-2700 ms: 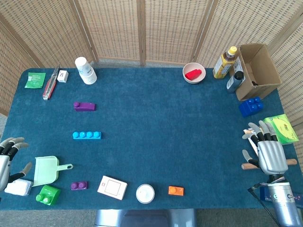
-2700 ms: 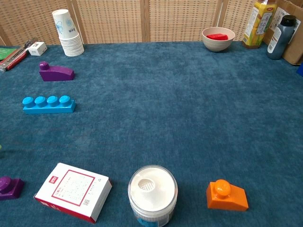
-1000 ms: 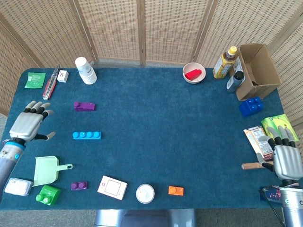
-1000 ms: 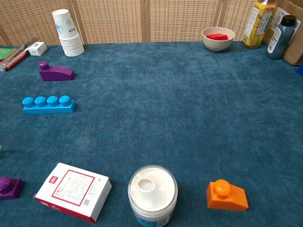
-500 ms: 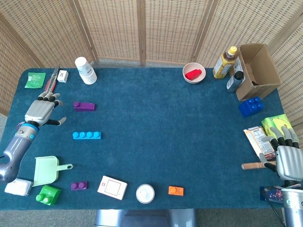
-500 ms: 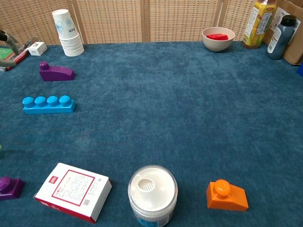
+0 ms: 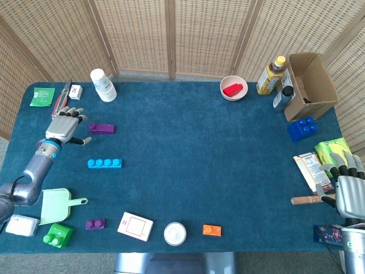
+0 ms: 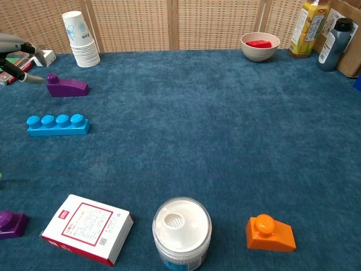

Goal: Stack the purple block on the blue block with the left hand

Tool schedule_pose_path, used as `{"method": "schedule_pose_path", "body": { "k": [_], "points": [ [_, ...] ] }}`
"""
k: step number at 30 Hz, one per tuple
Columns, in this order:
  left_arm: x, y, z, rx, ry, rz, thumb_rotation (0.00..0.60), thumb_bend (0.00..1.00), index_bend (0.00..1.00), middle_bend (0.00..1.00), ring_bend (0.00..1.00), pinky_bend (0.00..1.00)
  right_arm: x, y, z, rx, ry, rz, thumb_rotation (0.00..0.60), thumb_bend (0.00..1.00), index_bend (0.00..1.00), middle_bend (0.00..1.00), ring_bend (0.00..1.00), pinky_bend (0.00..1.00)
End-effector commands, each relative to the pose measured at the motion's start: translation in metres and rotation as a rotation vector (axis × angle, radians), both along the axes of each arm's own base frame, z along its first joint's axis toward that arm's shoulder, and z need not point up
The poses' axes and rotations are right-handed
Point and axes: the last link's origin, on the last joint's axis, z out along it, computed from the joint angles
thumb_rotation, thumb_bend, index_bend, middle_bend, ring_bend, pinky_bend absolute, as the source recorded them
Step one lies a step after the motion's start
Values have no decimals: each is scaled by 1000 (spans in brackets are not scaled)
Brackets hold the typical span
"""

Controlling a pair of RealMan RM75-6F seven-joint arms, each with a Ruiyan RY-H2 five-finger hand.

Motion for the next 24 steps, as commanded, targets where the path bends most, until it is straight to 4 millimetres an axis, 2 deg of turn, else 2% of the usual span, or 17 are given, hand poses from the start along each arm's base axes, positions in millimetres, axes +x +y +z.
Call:
{"method": "schedule_pose_path", "body": {
  "k": [1, 5, 10, 17, 24],
  "points": [
    [6, 9, -10, -9, 1, -14, 375, 323, 206, 64, 29, 0, 0, 0, 1, -4, 3, -3, 600, 288, 369, 179, 3, 65],
    [9, 16, -18, -6, -20, -10, 472, 322, 209, 63, 29, 0, 2, 2, 2, -14, 5, -4, 600, 288, 370, 179, 3, 65],
    [14, 22, -25, 0, -33, -27, 551, 323, 213, 63, 32, 0, 2, 4, 5, -28, 8, -9, 600, 288, 369, 179, 3, 66],
    [20, 29, -39, -7, -49, -31, 599, 323, 227, 70, 34, 0, 0, 9, 10, -51, 9, -23, 600, 287, 370, 179, 3, 65],
    [24, 36, -48, -12, -52, -22, 600, 324, 238, 73, 36, 0, 0, 14, 14, -73, 12, -32, 600, 287, 369, 179, 2, 66]
  ]
}}
